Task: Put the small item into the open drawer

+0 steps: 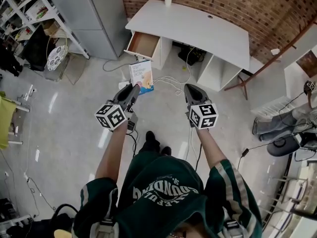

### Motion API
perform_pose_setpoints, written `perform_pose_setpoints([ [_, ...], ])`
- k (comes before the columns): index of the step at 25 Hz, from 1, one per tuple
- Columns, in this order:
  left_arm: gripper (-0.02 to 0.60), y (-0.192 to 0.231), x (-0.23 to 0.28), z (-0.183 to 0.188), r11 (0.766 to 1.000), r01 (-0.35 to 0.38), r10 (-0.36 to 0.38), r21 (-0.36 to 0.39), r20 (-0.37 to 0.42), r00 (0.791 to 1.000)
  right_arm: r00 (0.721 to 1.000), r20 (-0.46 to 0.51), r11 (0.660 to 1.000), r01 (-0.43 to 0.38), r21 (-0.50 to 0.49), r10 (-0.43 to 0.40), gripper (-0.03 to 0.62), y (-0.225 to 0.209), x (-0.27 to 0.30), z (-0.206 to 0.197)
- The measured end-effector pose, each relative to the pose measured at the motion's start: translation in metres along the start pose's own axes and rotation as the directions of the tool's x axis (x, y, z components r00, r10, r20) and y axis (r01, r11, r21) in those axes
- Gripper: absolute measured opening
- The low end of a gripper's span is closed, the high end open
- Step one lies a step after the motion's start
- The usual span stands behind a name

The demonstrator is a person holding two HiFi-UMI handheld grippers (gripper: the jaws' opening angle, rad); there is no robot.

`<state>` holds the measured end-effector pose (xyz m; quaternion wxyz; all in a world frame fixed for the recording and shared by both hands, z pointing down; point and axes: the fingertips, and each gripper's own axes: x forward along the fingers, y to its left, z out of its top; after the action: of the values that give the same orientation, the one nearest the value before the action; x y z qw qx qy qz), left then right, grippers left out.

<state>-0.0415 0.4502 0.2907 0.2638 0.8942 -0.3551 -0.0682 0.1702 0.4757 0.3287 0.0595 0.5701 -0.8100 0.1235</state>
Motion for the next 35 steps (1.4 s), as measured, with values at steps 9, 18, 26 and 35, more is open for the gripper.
perform_pose_setpoints([
  [9, 0.101, -0.001, -0.005, -0.002, 1.000, -0.017, 0.017, 0.008, -0.002, 1.000, 1.000, -0.002, 1.000, -0.019, 0.004, 0.019, 0.025, 0.004, -0.003, -0.001],
  [18, 0.101, -0.012, -0.013, -0.010, 1.000, -0.023, 0.023, 0.015, 0.008, 1.000, 0.999, -0.003, 0.999, -0.034, -0.001, 0.034, 0.025, 0.008, -0.017, -0.008],
  [26, 0.101, -0.013, -0.016, -0.016, 0.999, -0.037, 0.037, 0.008, 0.007, 0.999, 0.998, -0.023, 0.998, -0.063, -0.003, 0.063, 0.025, 0.014, -0.017, -0.016],
  [35, 0.101, 0.005, -0.006, -0.015, 0.999, -0.049, 0.049, -0.003, -0.001, 0.999, 0.996, -0.039, 0.997, -0.074, 0.010, 0.074, 0.025, 0.013, 0.005, -0.020],
])
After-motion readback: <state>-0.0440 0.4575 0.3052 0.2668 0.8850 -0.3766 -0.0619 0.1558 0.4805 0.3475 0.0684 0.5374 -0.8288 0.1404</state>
